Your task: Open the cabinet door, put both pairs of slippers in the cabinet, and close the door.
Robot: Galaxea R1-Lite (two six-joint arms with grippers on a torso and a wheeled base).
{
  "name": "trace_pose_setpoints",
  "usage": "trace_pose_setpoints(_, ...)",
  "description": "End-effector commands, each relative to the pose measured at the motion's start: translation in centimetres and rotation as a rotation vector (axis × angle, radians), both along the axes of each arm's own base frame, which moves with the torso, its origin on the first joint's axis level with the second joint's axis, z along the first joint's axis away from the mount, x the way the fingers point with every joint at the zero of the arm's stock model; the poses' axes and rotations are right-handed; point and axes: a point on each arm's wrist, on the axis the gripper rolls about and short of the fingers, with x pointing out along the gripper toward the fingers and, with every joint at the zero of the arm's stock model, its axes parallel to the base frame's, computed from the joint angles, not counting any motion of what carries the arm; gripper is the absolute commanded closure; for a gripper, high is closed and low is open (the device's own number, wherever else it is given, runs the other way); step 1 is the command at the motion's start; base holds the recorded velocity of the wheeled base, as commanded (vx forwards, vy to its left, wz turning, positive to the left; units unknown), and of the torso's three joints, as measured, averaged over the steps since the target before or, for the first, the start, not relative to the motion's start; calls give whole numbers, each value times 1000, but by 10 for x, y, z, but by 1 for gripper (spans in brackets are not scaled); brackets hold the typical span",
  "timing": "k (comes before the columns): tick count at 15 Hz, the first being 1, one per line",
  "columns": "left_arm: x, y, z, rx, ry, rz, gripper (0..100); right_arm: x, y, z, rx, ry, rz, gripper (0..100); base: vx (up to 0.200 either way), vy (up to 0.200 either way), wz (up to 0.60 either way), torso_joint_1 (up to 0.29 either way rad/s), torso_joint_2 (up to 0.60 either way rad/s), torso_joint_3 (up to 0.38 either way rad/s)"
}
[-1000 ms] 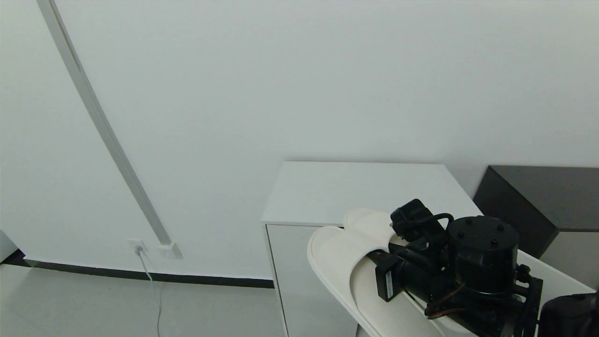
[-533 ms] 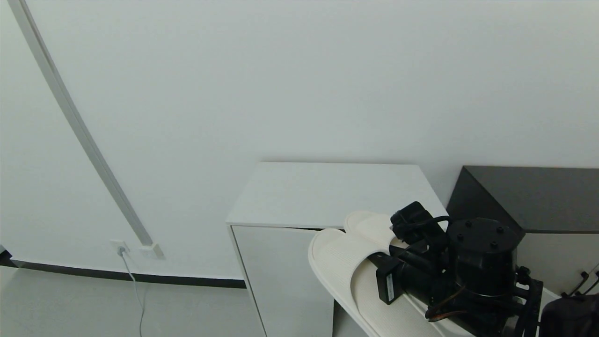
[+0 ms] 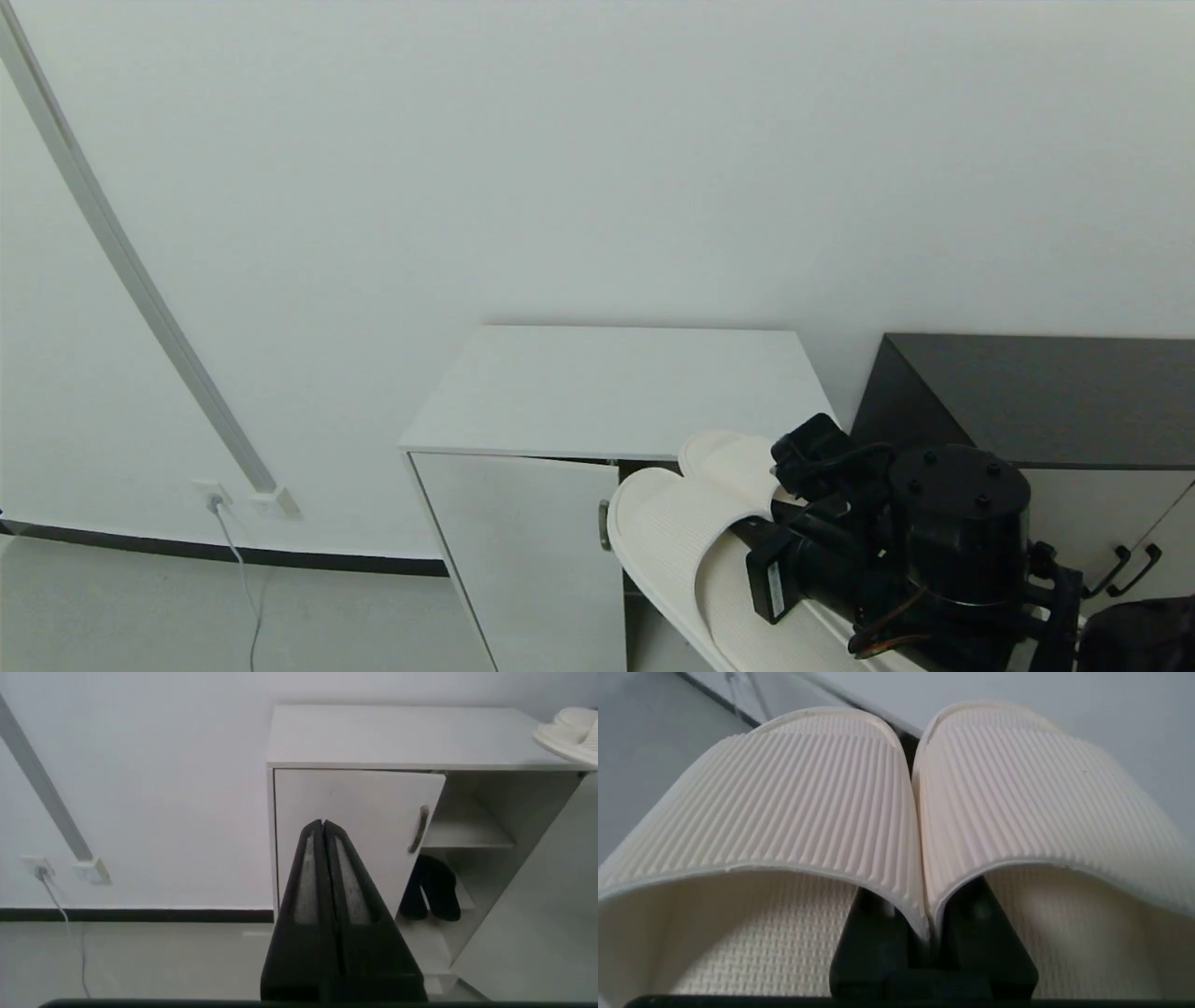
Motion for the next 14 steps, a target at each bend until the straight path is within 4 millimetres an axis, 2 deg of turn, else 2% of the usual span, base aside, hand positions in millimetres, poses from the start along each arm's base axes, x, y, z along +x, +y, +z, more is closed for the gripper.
trace_pose_setpoints(1,0,0,0,0,2,1,100,1,0,-1,-1,1,-3,100,0,0,0,0,0,0)
trace_pose_setpoints(11,0,0,0,0,2,1,100,-2,0,-2,-9,-25,15,100,0,0,0,-7,10,8)
trace_pose_setpoints(12,0,0,0,0,2,1,100,-2,0,-2,-8,-26,15,100,0,0,-600,-129,290,144)
trace_pose_setpoints(14,0,0,0,0,2,1,100,-3,0,-2,-7,-27,15,100,0,0,0,-32,66,34)
